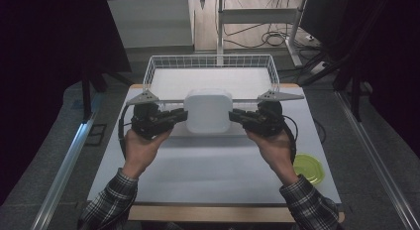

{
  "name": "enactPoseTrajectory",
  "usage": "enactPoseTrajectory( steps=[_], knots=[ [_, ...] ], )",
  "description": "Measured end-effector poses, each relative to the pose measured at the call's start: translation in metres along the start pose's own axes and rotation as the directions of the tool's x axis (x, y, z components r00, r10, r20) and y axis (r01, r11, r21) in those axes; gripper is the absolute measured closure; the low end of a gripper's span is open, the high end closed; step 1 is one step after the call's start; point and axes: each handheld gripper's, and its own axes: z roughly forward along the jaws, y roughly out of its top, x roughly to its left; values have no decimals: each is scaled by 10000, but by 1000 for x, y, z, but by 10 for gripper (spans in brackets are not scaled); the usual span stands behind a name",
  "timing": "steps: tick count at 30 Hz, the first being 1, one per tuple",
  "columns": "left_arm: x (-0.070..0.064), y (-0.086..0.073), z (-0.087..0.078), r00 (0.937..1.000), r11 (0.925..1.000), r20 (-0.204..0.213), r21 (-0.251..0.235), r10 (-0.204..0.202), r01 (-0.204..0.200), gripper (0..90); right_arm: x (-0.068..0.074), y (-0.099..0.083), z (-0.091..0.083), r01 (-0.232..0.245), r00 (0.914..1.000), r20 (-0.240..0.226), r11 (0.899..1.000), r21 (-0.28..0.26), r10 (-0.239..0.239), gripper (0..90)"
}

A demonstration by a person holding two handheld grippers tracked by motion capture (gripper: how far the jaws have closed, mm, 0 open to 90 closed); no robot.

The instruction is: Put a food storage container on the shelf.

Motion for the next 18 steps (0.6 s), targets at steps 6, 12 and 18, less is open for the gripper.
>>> enactPoseTrajectory(
  steps=[6, 12, 18],
  knots=[
    [4, 20, 1, 9999, 9995, -92, -275, 131, -134, 790, -5, 22, 1, 132, 9999, 63, 9998, -137, -131, 795],
    [12, 38, 5, 9999, 9989, -89, -446, 136, -139, 790, -10, 41, 2, 197, 9995, 267, 9995, -242, -190, 794],
    [22, 53, 11, 9999, 9990, -162, -457, 13, -21, 790, -19, 55, 10, 52, 9994, 346, 9993, -377, -39, 792]
  ],
)
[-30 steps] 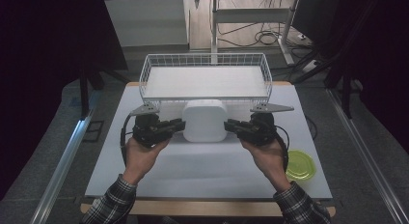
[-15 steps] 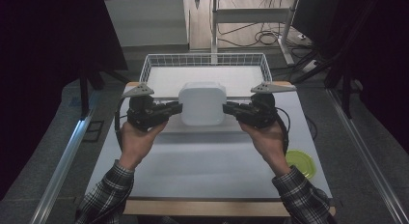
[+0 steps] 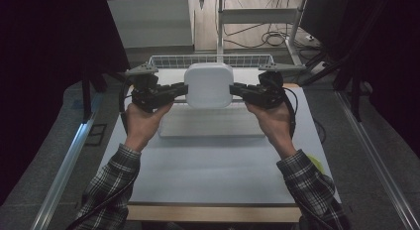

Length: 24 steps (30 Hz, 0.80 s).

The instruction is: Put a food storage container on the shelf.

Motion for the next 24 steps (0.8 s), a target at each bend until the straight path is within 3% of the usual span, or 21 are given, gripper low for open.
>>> enactPoseTrajectory(
  steps=[14, 24],
  knots=[
    [21, 2, 21, 9989, 9988, 55, -163, -460, 460, 779, -19, 8, 21, -458, 9987, 241, 9989, 51, 457, 785],
    [23, 0, 30, 9995, 9994, -97, -168, -307, 305, 735, -27, 7, 28, -772, 9968, 203, 9970, 77, 770, 779]
  ],
)
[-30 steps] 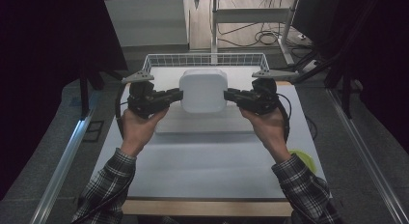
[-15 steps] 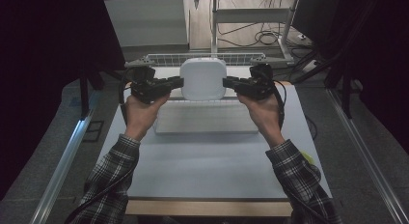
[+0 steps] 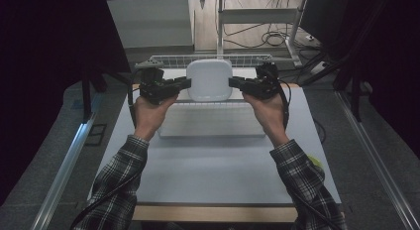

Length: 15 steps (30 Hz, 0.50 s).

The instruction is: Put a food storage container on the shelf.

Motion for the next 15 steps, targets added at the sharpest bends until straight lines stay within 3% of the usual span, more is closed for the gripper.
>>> enactPoseTrajectory(
  steps=[4, 8, 15],
  knots=[
    [0, 1, 2, 9998, 9998, 2, -65, 192, -192, 702, -2, 1, 2, 2, 10000, 37, 10000, -74, -1, 763],
    [-2, 2, 6, 9982, 9984, -257, -151, 547, -551, 670, -1, 2, 4, 221, 9996, 199, 9997, -100, -219, 741],
    [-2, 3, 14, 9949, 9965, -607, -139, 809, -819, 618, 0, 4, 8, 522, 9979, 379, 9986, -68, -519, 699]
  ],
)
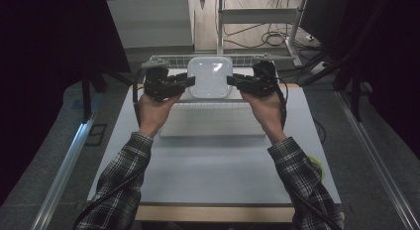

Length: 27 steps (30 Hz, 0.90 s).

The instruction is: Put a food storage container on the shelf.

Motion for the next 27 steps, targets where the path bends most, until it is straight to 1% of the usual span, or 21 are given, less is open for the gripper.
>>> enactPoseTrajectory(
  steps=[3, 6, 9, 11, 13, 15, 18, 19, 20, 22, 25, 27],
  knots=[
    [-1, 0, 4, 9995, 9998, -252, 82, 186, -184, 596, 0, 2, 3, 142, 9997, 197, 9999, 61, -143, 682],
    [0, 1, 7, 9997, 9999, -242, 34, 104, -103, 583, -1, 3, 5, 156, 9995, 288, 9999, 51, -157, 665],
    [1, 1, 9, 9995, 9999, -285, 41, 161, -160, 571, -2, 5, 7, 254, 9988, 415, 9997, 35, -255, 652],
    [1, 1, 11, 9992, 9998, -350, 28, 217, -216, 540, -3, 5, 8, 358, 9977, 570, 9993, 82, -362, 642],
    [3, 2, 12, 9991, 9999, -397, -15, 150, -151, 505, -3, 6, 11, 521, 9955, 789, 9985, 182, -534, 633],
    [4, 3, 14, 9981, 9997, -569, -25, 223, -224, 488, -3, 6, 13, 510, 9954, 803, 9985, 187, -523, 633],
    [6, 6, 17, 9952, 9991, -887, 145, 408, -397, 476, -3, 7, 15, 467, 9959, 765, 9988, 169, -479, 633],
    [7, 6, 17, 9948, 9991, -931, 123, 412, -402, 477, -2, 7, 15, 474, 9961, 742, 9988, 129, -482, 625],
    [8, 7, 18, 9959, 9996, -864, 86, 261, -254, 474, -2, 8, 16, 455, 9961, 754, 9989, 121, -462, 625],
    [10, 7, 18, 9961, 9996, -835, 105, 275, -268, 476, -2, 9, 16, 526, 9952, 824, 9985, 141, -536, 627],
    [11, 8, 20, 9960, 9996, -856, 110, 259, -251, 476, -4, 10, 18, 443, 9955, 834, 9990, 116, -451, 626],
    [10, 10, 21, 9950, 9995, -950, 131, 310, -299, 476, -4, 11, 19, 423, 9951, 885, 9991, 92, -430, 627]
  ],
)
